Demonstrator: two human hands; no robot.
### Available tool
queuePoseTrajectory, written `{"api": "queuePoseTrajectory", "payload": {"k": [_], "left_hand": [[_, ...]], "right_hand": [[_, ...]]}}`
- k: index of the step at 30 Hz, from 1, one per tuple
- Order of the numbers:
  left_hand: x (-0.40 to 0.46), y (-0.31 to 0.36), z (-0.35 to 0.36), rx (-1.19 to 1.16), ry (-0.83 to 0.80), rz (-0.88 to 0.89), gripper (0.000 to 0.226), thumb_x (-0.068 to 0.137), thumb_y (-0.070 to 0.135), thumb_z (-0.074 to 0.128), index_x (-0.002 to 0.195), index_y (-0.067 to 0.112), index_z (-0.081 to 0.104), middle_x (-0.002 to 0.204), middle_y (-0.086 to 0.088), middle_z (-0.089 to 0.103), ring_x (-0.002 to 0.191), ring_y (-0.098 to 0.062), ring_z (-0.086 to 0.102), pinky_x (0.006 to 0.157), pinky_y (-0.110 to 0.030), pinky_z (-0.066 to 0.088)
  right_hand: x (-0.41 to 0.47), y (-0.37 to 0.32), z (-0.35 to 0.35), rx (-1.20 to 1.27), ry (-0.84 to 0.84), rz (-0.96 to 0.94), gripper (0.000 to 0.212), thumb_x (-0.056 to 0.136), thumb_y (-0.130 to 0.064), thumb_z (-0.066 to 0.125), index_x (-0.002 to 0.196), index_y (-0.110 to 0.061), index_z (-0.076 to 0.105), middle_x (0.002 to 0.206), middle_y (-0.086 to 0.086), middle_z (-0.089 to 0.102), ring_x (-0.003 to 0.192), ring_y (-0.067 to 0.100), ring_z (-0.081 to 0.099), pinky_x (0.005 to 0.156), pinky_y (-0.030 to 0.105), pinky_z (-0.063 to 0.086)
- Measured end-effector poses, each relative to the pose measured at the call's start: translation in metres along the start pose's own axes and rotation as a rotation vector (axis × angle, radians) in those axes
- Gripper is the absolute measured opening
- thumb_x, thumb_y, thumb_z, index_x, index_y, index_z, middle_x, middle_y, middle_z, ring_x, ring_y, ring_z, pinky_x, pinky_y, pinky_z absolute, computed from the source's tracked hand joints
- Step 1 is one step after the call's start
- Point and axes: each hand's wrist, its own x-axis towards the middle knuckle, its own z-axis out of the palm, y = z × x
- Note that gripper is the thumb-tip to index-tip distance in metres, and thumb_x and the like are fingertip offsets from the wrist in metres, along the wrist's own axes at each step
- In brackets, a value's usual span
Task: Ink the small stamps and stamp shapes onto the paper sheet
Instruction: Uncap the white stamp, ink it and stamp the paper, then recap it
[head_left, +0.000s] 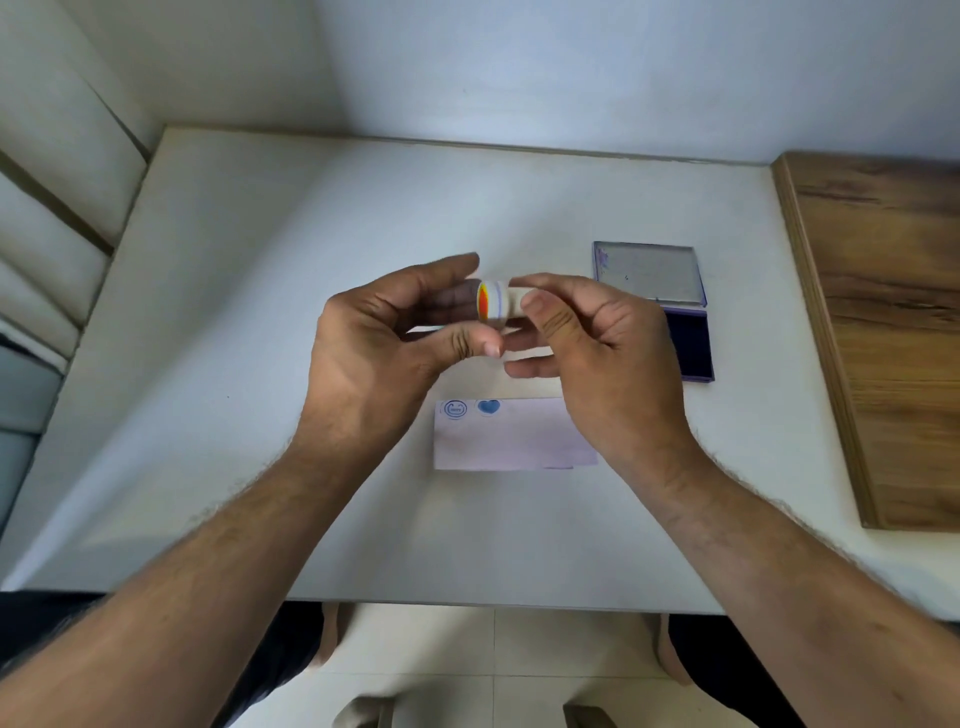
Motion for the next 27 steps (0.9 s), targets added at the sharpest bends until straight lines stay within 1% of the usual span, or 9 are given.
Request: {"api": "queuePoseTrajectory", "payload": {"k": [2, 4, 7, 9, 12, 17, 21, 24, 27], "left_hand": [[0.002, 0.0, 0.0, -0.009, 0.068, -0.028, 0.048, 0.063, 0.011, 0.085, 0.106, 0.025, 0.071, 0.095, 0.003, 0.077, 0.093, -0.012, 0.073, 0.089, -0.027, 0.055], [0.004, 0.0, 0.001, 0.013, 0.114, -0.055, 0.041, 0.071, 0.005, 0.082, 0.107, 0.022, 0.073, 0.096, 0.002, 0.076, 0.095, -0.01, 0.072, 0.093, -0.026, 0.054], [0.005, -0.001, 0.002, 0.05, 0.128, -0.075, 0.034, 0.079, 0.002, 0.077, 0.108, 0.019, 0.074, 0.094, 0.004, 0.077, 0.094, -0.006, 0.072, 0.093, -0.025, 0.053], [0.004, -0.002, 0.003, 0.079, 0.126, -0.073, 0.032, 0.08, 0.003, 0.075, 0.105, 0.022, 0.075, 0.093, 0.005, 0.077, 0.094, -0.006, 0.072, 0.094, -0.028, 0.053], [0.004, -0.004, 0.005, 0.099, 0.126, -0.074, 0.031, 0.083, 0.003, 0.073, 0.105, 0.023, 0.075, 0.094, 0.006, 0.077, 0.095, -0.007, 0.072, 0.094, -0.03, 0.053], [0.004, -0.004, 0.005, 0.113, 0.134, -0.078, 0.03, 0.085, 0.003, 0.071, 0.107, 0.022, 0.075, 0.093, 0.006, 0.077, 0.088, -0.006, 0.073, 0.09, -0.027, 0.055], [0.004, -0.004, 0.006, 0.133, 0.131, -0.071, 0.029, 0.085, 0.005, 0.071, 0.107, 0.022, 0.075, 0.093, 0.009, 0.077, 0.086, -0.004, 0.073, 0.087, -0.023, 0.055], [0.003, -0.004, 0.005, 0.139, 0.13, -0.07, 0.028, 0.085, 0.005, 0.071, 0.107, 0.022, 0.075, 0.092, 0.009, 0.077, 0.085, -0.005, 0.073, 0.086, -0.021, 0.055], [0.002, -0.004, 0.005, 0.147, 0.133, -0.068, 0.028, 0.085, 0.005, 0.071, 0.107, 0.022, 0.075, 0.092, 0.009, 0.077, 0.085, -0.004, 0.073, 0.085, -0.021, 0.055]], "right_hand": [[0.005, -0.003, -0.002, -0.016, 0.083, -0.017, 0.017, 0.093, -0.013, 0.061, 0.107, -0.013, 0.072, 0.084, 0.0, 0.074, 0.073, 0.013, 0.073, 0.06, 0.031, 0.06], [0.011, -0.003, -0.007, -0.089, 0.161, -0.045, 0.022, 0.092, -0.012, 0.063, 0.111, -0.016, 0.072, 0.093, -0.001, 0.073, 0.077, 0.013, 0.071, 0.06, 0.03, 0.061], [0.017, 0.002, -0.015, -0.308, 0.226, -0.144, 0.028, 0.09, -0.015, 0.066, 0.116, -0.024, 0.07, 0.099, -0.008, 0.071, 0.085, 0.013, 0.068, 0.068, 0.035, 0.061], [0.019, 0.004, -0.018, -0.429, 0.246, -0.176, 0.029, 0.088, -0.02, 0.068, 0.116, -0.026, 0.069, 0.098, -0.014, 0.069, 0.081, 0.01, 0.067, 0.073, 0.035, 0.06], [0.018, 0.007, -0.02, -0.589, 0.242, -0.213, 0.023, 0.087, -0.027, 0.071, 0.109, -0.025, 0.067, 0.095, -0.02, 0.066, 0.074, 0.003, 0.064, 0.079, 0.028, 0.056], [0.018, 0.016, -0.022, -0.78, 0.194, -0.227, 0.02, 0.086, -0.031, 0.072, 0.101, -0.024, 0.061, 0.091, -0.017, 0.065, 0.088, 0.016, 0.062, 0.075, 0.036, 0.055], [0.018, 0.017, -0.022, -0.836, 0.171, -0.215, 0.027, 0.088, -0.031, 0.069, 0.112, -0.026, 0.059, 0.102, -0.012, 0.071, 0.095, 0.017, 0.06, 0.077, 0.031, 0.052], [0.018, 0.016, -0.022, -0.833, 0.179, -0.192, 0.032, 0.089, -0.031, 0.068, 0.119, -0.028, 0.058, 0.106, -0.01, 0.072, 0.101, 0.019, 0.059, 0.08, 0.033, 0.052], [0.019, 0.018, -0.023, -0.829, 0.185, -0.178, 0.036, 0.089, -0.032, 0.068, 0.123, -0.029, 0.057, 0.109, -0.009, 0.072, 0.104, 0.019, 0.057, 0.078, 0.027, 0.046]]}}
